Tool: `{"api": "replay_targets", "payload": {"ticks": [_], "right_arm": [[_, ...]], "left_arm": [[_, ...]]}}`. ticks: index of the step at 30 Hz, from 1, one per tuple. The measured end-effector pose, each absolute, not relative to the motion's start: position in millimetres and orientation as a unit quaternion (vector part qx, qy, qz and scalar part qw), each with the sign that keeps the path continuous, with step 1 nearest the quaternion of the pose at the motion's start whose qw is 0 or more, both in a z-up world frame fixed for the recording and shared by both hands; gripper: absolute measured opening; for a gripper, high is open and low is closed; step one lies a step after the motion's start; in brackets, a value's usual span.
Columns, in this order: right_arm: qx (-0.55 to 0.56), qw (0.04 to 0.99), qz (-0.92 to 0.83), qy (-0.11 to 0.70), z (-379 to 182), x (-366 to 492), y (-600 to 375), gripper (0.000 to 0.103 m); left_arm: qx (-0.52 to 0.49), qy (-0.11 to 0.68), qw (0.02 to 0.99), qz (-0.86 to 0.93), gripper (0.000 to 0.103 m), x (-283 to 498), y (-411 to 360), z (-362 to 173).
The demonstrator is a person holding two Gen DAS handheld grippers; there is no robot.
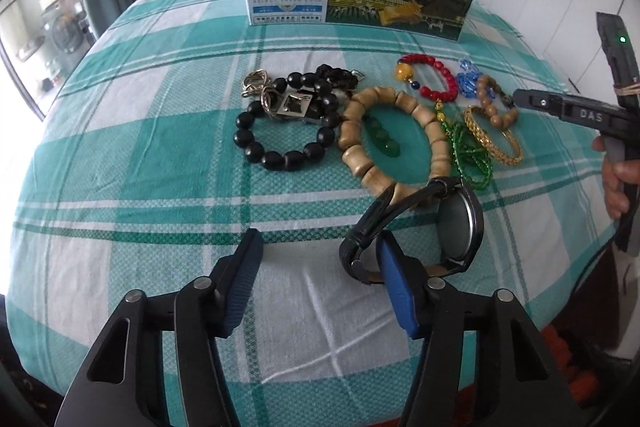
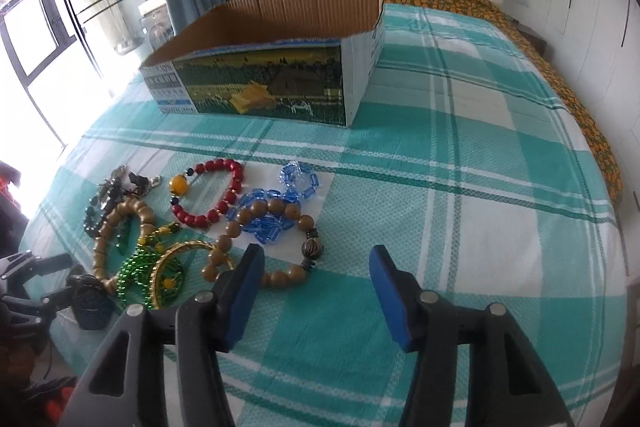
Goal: Organize jewelry
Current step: 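Grasp the black-strap watch with the left tool while the right tool grasps the small wooden bead bracelet, then carry the watch and bead bracelet into the cardboard box while both tools open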
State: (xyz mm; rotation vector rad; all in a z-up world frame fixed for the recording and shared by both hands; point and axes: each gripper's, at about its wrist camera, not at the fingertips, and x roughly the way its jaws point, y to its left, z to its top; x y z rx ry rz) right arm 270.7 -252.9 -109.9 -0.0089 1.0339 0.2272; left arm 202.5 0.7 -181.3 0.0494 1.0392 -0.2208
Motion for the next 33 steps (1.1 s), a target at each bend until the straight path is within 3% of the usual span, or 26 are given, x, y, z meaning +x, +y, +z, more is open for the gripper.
{"api": "replay_targets", "payload": {"ticks": [1,2,4,6,7,13,23,33], "right_arm": [[-0.008,0.86,0.111,0.497,-115,274,-251,0.042],[-0.017,0.861,0.114,0.496,-118,274,-248,0.041],[-0.043,0.863,0.121,0.489,-118,273,-240,0.039],[-0.063,0.86,0.127,0.49,-118,272,-232,0.019],[-0.069,0.858,0.128,0.493,-117,271,-230,0.014],[-0.043,0.873,0.135,0.467,-74,250,-225,0.014],[-0.035,0.911,0.15,0.383,25,228,-222,0.014],[-0.032,0.925,0.178,0.333,85,280,-206,0.014]], "left_arm": [[0.028,0.495,0.862,-0.106,0.049,202,-1,-181],[0.031,0.496,0.861,-0.109,0.046,202,-2,-181],[0.033,0.497,0.86,-0.115,0.03,201,-5,-180],[0.035,0.497,0.858,-0.125,0.013,200,-9,-179],[0.039,0.497,0.858,-0.124,0.013,198,-9,-178],[0.037,0.487,0.864,-0.123,0.012,196,-3,-164],[-0.024,0.449,0.885,-0.118,0.012,210,30,-98],[-0.037,0.397,0.91,-0.115,0.012,298,26,-27]]}}
